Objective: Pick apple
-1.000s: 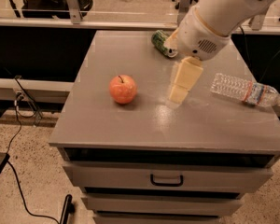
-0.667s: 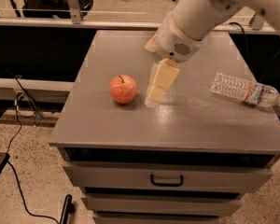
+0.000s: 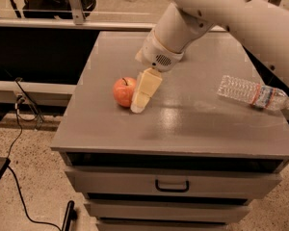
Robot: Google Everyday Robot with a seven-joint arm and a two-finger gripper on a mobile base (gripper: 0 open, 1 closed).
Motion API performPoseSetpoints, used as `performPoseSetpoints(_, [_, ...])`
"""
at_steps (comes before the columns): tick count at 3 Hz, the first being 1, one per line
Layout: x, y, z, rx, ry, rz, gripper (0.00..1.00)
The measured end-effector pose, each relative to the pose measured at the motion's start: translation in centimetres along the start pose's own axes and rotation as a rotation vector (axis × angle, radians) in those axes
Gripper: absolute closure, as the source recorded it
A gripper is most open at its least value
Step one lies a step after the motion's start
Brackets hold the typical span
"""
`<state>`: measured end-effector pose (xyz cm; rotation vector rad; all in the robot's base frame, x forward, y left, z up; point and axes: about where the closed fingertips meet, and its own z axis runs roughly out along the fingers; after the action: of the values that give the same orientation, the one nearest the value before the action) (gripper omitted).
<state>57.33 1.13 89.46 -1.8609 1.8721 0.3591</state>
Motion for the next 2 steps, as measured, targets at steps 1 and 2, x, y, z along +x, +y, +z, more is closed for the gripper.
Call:
performPoseSetpoints(1, [-0.2,-0.5,1.9,-0.01,-0.011,0.021,0.17])
performPoseSetpoints(2, [-1.2,-0.2,3.4,-0.037,-0.02,0.023,0.4])
